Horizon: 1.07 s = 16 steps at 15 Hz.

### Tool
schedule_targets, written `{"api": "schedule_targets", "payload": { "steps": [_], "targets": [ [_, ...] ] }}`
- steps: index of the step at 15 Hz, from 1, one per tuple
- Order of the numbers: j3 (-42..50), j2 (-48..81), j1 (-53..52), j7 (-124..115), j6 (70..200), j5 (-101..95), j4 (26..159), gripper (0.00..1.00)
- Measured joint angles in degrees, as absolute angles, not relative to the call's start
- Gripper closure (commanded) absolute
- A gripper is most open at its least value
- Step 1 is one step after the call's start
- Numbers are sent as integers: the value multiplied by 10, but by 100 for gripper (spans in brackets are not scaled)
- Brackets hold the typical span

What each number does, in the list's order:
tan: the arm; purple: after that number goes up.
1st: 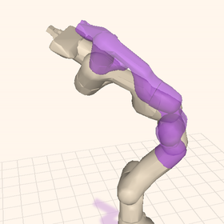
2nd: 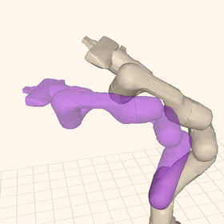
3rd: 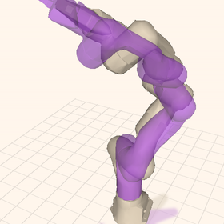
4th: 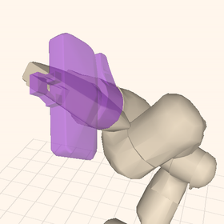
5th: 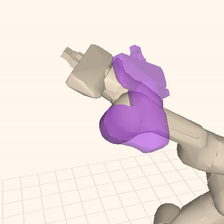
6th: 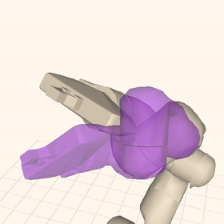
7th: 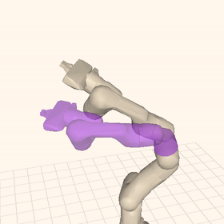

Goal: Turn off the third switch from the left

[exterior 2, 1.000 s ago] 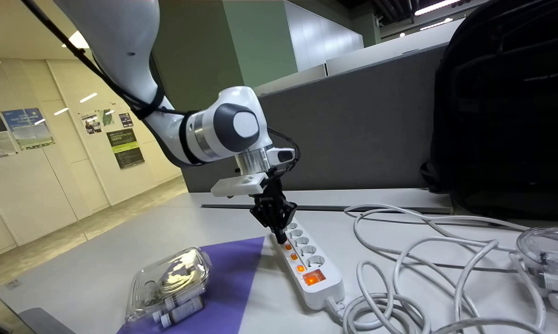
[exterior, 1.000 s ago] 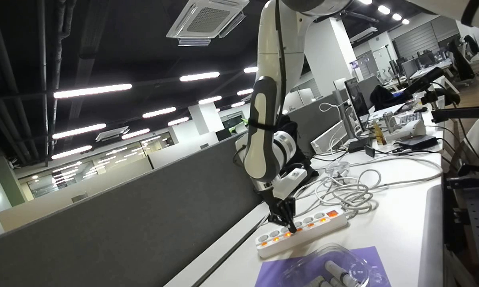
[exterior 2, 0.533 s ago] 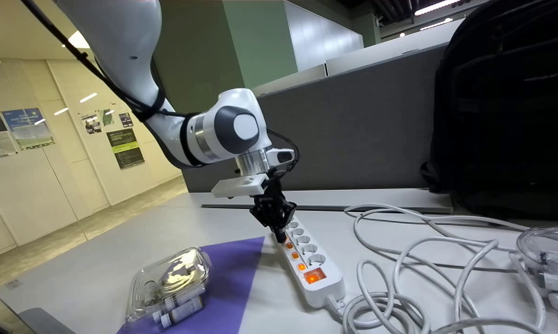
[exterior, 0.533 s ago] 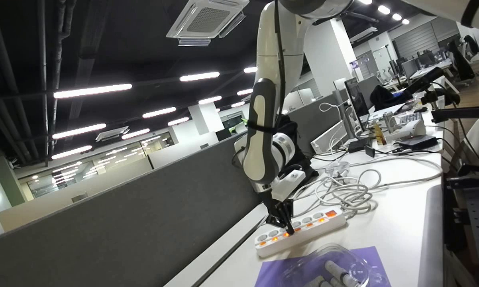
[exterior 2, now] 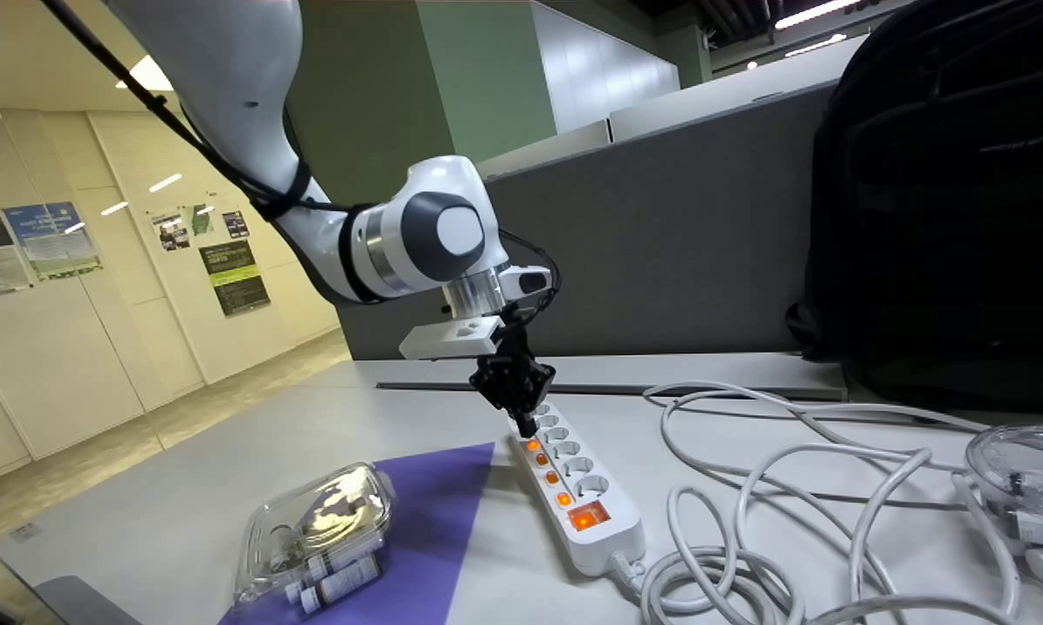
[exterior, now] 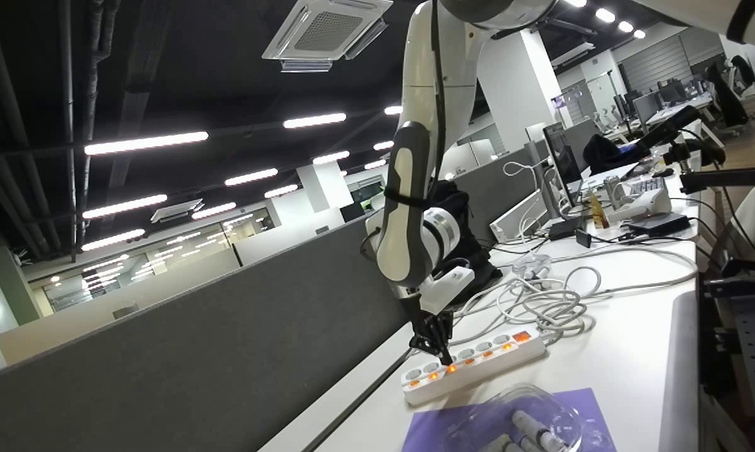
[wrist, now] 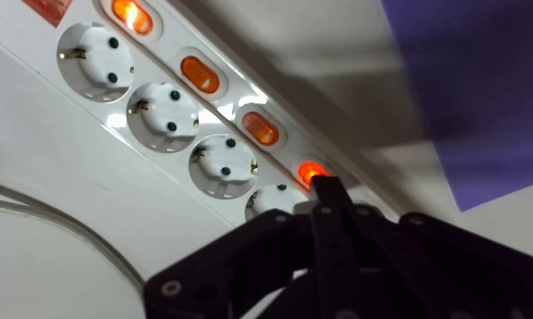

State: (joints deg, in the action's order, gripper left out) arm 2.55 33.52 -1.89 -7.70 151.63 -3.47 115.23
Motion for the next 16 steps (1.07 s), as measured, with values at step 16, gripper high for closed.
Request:
{"api": "schedule_targets", "payload": {
  "steps": [16],
  "targets": [
    [27,349,-14,-77,1516,-9,1147,100]
  ]
}}
